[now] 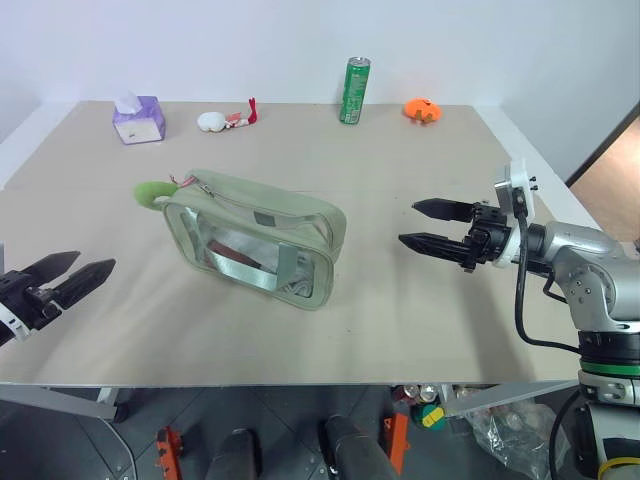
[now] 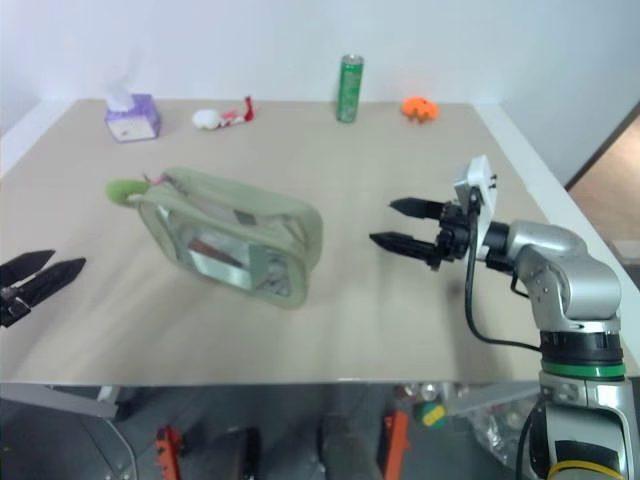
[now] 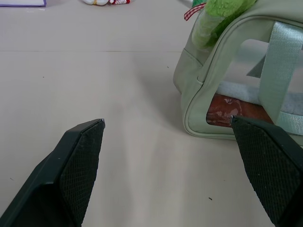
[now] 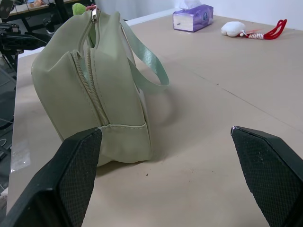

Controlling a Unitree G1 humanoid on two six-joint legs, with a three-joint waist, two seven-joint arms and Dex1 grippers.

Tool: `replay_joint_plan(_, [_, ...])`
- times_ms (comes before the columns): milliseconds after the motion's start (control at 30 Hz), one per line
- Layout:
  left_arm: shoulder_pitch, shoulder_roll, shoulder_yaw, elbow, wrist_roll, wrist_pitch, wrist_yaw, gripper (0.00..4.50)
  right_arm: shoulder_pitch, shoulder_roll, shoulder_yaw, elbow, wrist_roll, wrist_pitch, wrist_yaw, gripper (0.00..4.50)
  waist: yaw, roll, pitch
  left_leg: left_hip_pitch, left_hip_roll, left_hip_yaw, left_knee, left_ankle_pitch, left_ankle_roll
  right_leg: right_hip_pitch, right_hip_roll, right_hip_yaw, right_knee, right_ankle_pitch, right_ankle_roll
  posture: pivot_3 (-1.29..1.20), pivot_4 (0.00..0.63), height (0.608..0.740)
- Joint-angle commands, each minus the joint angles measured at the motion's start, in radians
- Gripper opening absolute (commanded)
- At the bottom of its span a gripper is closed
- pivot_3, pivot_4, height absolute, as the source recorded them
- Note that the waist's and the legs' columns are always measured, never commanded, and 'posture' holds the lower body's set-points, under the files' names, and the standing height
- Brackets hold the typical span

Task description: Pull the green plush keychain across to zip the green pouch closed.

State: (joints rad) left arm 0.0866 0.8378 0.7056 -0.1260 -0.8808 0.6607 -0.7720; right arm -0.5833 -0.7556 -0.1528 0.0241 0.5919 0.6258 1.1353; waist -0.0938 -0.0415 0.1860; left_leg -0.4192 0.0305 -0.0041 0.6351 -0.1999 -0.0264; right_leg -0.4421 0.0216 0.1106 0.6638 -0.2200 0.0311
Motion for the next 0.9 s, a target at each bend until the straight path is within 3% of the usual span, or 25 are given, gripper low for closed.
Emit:
replay_joint_plan(33, [-0.039,0.026,0.016,0.009,0.001,-0.011,-0.011,4.39,-0.026,-0.028,0.004,-0.075,0.018,0.020,0.008,4.50,0.000,0.000,0.000,0.000,0.000,0.000,0.000,0.000,0.000,0.000,0.000,0.000,0.000,0.000,0.000,0.00,0.150,0.740])
replay_joint_plan(267, [-0.167,0.073,0.016,-0.049,-0.078,0.058,-0.028,4.39,-0.229,-0.044,0.144,-0.146,-0.002,0.173,-0.027,4.50,-0.004,0.001,0.002,0.000,0.001,0.000,0.001,0.000,0.000,-0.001,0.001,0.000,0.001,0.001,-0.001,0.00,0.150,0.740])
replay_joint_plan(500, [-0.188,0.100,-0.039,-0.082,-0.108,0.090,-0.110,4.39,-0.508,0.098,0.214,-0.166,0.132,0.449,-0.099,4.50,-0.007,0.001,0.002,-0.002,0.000,0.000,-0.001,-0.001,-0.001,-0.002,0.000,-0.001,0.001,0.000,0.001,0.00,0.150,0.740])
replay_joint_plan(700, [-0.155,0.082,-0.019,-0.180,-0.148,0.079,-0.173,4.39,-0.575,0.143,0.277,-0.182,0.123,0.485,-0.111,4.50,-0.003,0.000,0.001,-0.004,0.000,-0.004,-0.001,-0.002,-0.001,-0.003,-0.003,-0.007,0.002,-0.002,0.002,0.00,0.150,0.740])
replay_joint_plan(900, [-0.145,0.063,-0.040,-0.230,-0.150,0.065,-0.184,4.39,-0.551,0.155,0.412,-0.188,0.043,0.422,-0.084,4.50,-0.003,0.000,0.001,-0.004,-0.001,-0.003,-0.001,-0.002,-0.001,-0.002,-0.005,-0.008,0.002,-0.002,0.003,0.00,0.150,0.740])
